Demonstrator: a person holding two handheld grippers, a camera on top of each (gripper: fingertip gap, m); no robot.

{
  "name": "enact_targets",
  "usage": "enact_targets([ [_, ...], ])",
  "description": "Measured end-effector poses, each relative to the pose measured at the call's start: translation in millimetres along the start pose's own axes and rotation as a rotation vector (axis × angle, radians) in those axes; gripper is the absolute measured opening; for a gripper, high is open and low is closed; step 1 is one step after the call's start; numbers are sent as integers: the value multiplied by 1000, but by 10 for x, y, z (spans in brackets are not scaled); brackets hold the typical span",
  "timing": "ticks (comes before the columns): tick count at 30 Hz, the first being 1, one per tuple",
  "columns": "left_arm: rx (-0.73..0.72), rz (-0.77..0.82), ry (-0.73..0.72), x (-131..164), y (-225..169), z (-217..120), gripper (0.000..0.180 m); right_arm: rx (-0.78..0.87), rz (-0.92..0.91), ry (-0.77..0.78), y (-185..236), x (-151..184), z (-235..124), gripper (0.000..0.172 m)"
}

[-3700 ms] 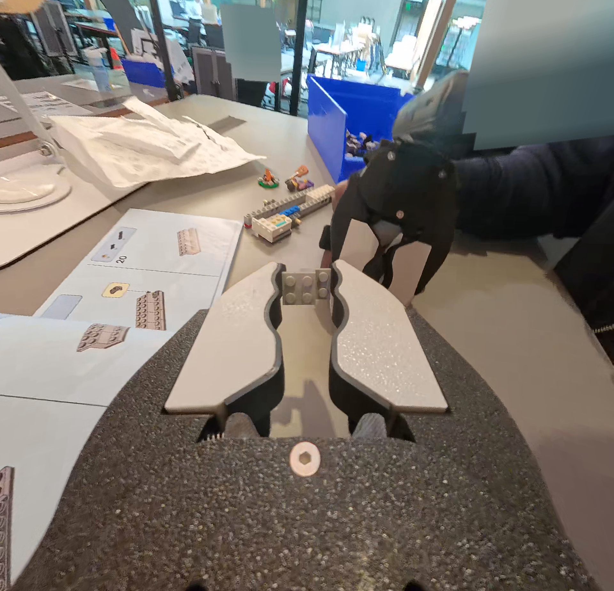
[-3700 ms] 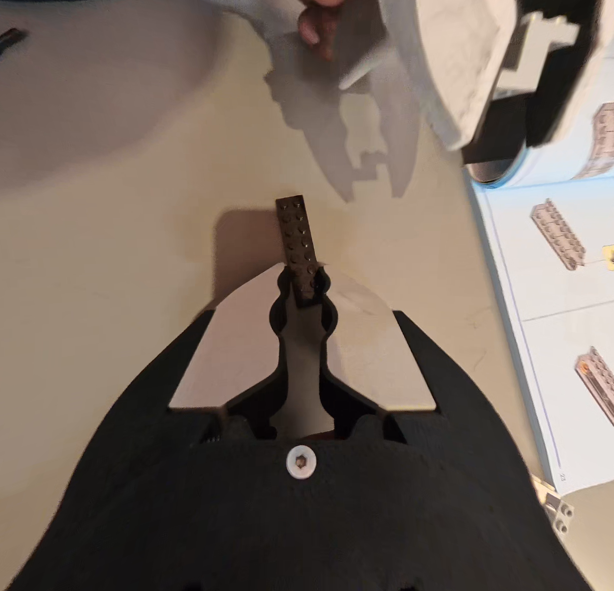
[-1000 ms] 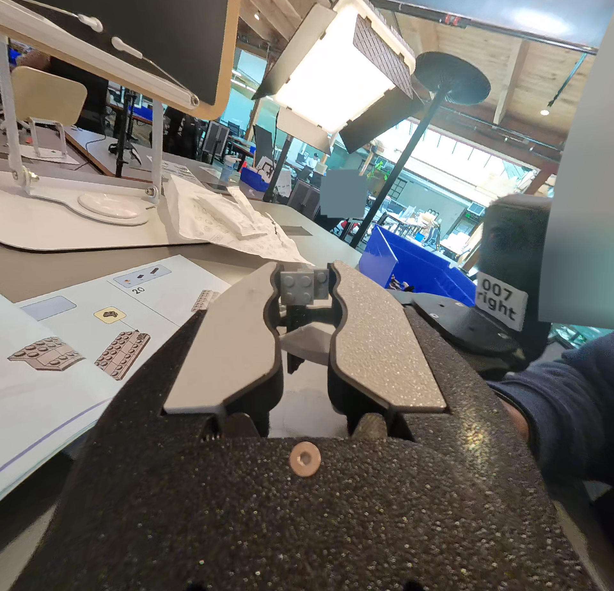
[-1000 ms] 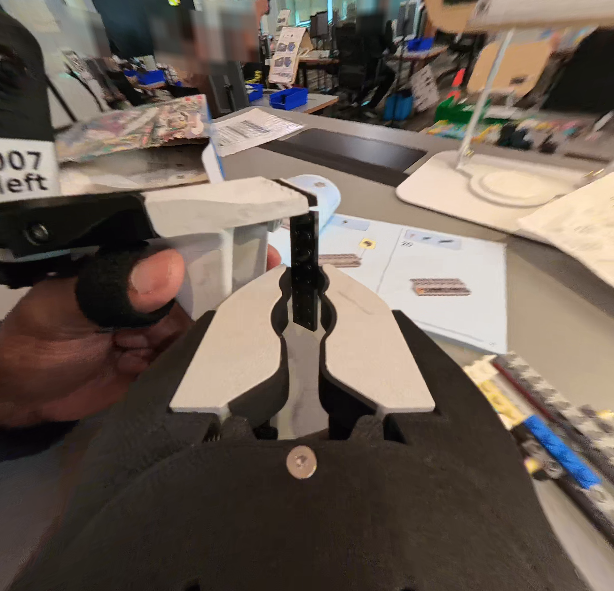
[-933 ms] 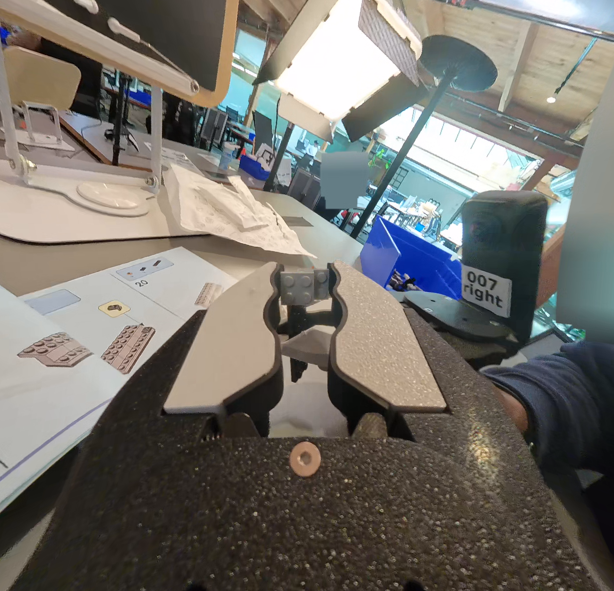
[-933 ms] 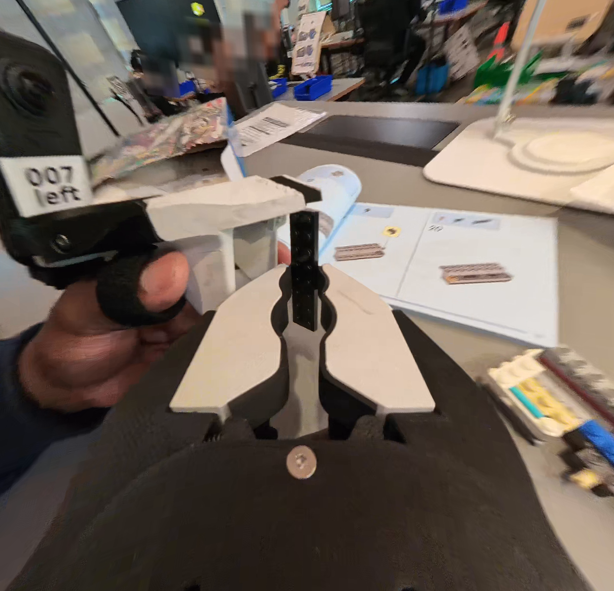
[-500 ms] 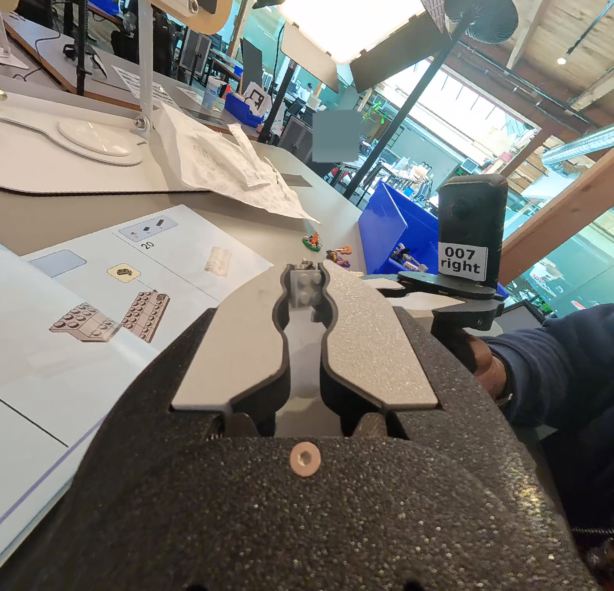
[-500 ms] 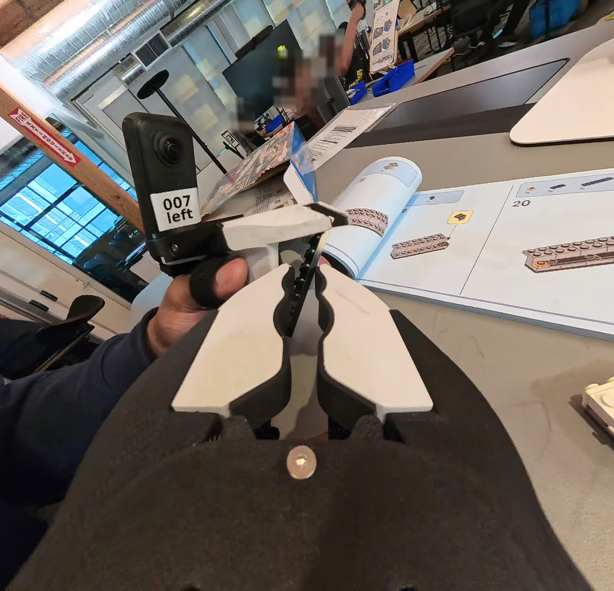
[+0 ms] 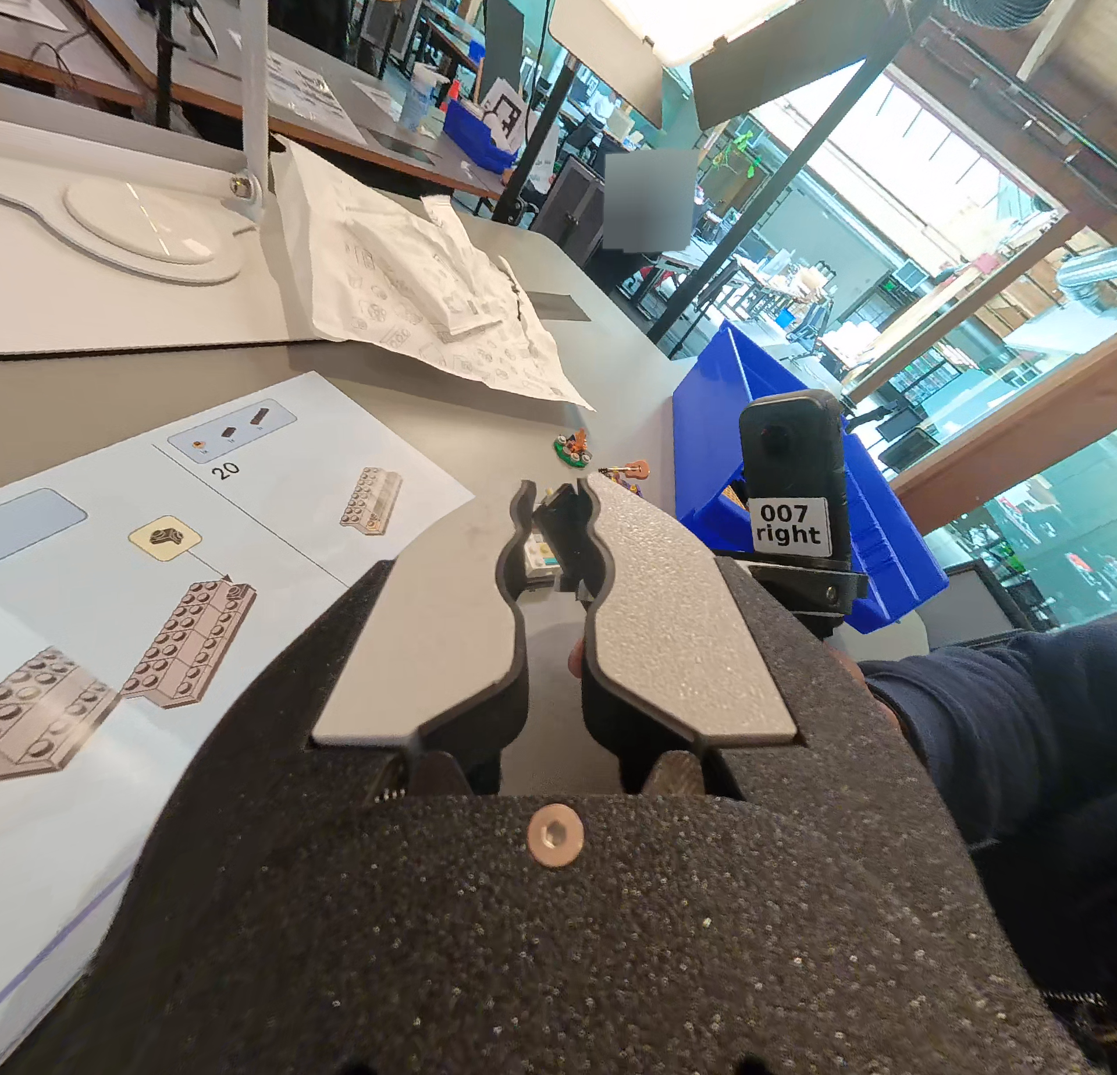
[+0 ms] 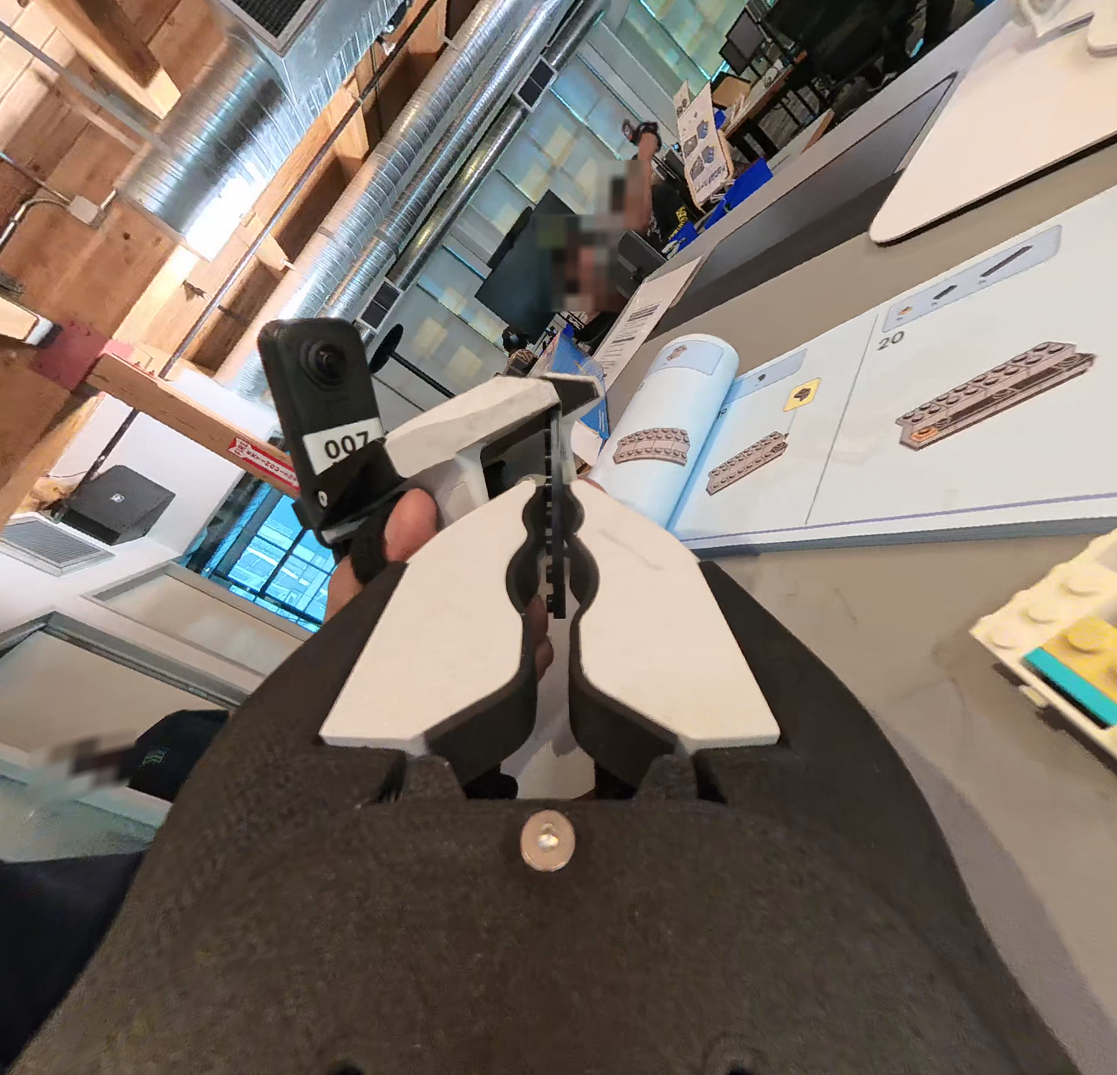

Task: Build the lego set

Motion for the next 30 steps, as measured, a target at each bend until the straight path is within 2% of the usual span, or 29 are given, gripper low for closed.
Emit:
enact_targets([
  [4,-7,67,-3,-4,-36,-80,16,-36,-131,12,-56,-128,-34,4],
  [7,-25,117,55,143,-108,-271,25,-100,-213,-12,-139,-252,-89,5],
  [12,-149,275,359,867,-377,-468,37,-182,-213,-60,-216,-332,-123,5],
  [15,-213,466,549,1239,-495,-449,43,-217,-231,-58,-186,-319,-102,5],
  [16,-195,507,595,1311,-531,-428,46,-226,-240,-53,-173,-311,-96,5],
  [20,-84,598,654,1384,-650,-268,45,-243,-248,-47,-156,-302,-92,5],
  [23,-108,670,708,1403,-653,-105,42,-246,-233,-46,-169,-305,-96,5],
  [26,-115,728,777,1486,-646,5,27,-246,-220,-38,-179,-307,-93,5],
  [27,-114,745,776,1498,-651,20,19,-246,-216,-35,-182,-307,-92,5],
  [30,-140,744,764,1451,-627,8,17,-241,-203,-21,-193,-307,-89,4],
])
Point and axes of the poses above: each gripper's, where its closed fingertips meet, z out along the fingers, x out of its underside, y = z × x across the jaws, the point moved 9 cm from there along -z, back along the fingers, and after that the axes turned 13 degrees about -z, right-handed, at the moved point
